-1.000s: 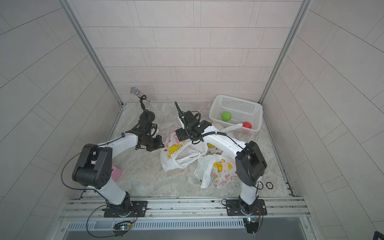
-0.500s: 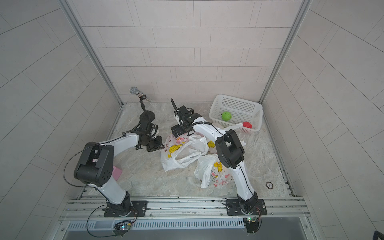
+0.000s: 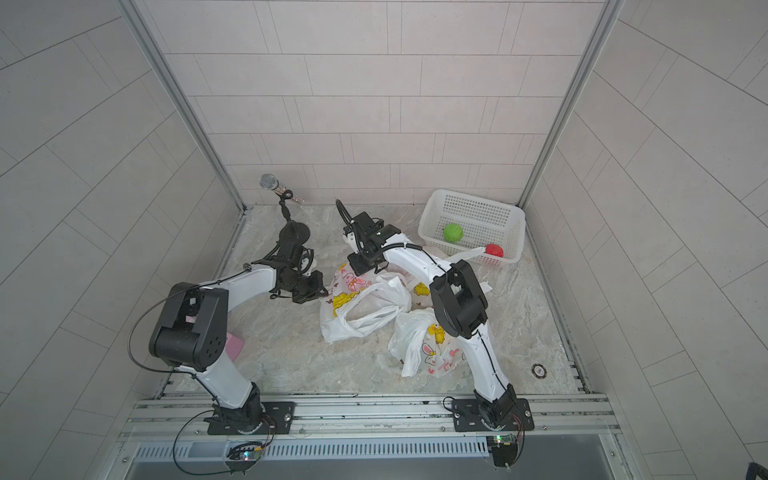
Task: Untie the knot of a plastic bag & take out the apple
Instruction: Adjust the plastic bag at the center of the board.
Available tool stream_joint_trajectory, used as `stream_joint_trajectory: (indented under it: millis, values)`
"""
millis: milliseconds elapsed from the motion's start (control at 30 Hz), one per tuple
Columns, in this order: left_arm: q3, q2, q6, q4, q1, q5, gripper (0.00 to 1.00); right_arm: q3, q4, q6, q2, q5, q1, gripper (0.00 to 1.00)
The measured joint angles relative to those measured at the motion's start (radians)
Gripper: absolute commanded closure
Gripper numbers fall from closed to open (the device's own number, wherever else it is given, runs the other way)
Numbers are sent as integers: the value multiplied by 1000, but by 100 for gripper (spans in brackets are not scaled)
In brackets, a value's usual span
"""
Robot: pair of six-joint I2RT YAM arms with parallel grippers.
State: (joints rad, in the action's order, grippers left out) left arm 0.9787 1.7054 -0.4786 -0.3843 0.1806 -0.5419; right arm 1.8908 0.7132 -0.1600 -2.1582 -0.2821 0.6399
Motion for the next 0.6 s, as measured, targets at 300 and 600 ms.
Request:
stream_joint_trajectory:
  millis: [300, 600]
  values:
    - [0, -2, 0, -11, -5, 0, 98, -90, 8, 0, 194, 5, 29, 100]
    - [2, -19, 0, -16, -17, -4, 98, -326, -106, -27, 486, 3, 105, 100]
